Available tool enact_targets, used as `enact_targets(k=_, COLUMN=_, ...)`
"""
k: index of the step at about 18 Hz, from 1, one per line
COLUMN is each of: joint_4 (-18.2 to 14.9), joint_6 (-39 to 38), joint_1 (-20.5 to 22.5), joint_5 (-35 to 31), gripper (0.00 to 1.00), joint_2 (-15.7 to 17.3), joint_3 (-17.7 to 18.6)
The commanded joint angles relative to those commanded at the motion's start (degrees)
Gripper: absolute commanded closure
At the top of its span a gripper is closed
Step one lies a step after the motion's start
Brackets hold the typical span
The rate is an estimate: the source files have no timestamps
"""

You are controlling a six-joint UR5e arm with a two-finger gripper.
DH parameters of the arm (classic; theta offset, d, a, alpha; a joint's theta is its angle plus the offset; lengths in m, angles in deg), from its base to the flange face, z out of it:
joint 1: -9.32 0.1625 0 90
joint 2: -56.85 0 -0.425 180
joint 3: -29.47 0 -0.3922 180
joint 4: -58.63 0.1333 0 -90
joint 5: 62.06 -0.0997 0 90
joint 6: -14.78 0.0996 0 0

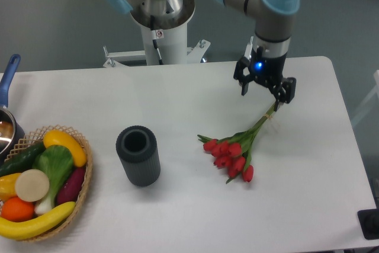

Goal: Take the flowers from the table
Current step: 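Move the open gripper down over the tulip stems, then lower the gripper onto the stems and close it around them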

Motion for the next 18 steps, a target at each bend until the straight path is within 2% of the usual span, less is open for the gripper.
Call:
enact_targets(k=8, joint_4=0.2, joint_6=0.4, joint_1=-0.2, joint_5=-1.1, gripper=0.0, joint_2=-6.5, joint_3=-0.9)
enact_targets(k=18, joint_4=0.3, joint_6=4.7, joint_1=0.4, joint_5=-5.4, gripper=0.0, joint_2=-11.1, joint_3=-1.8)
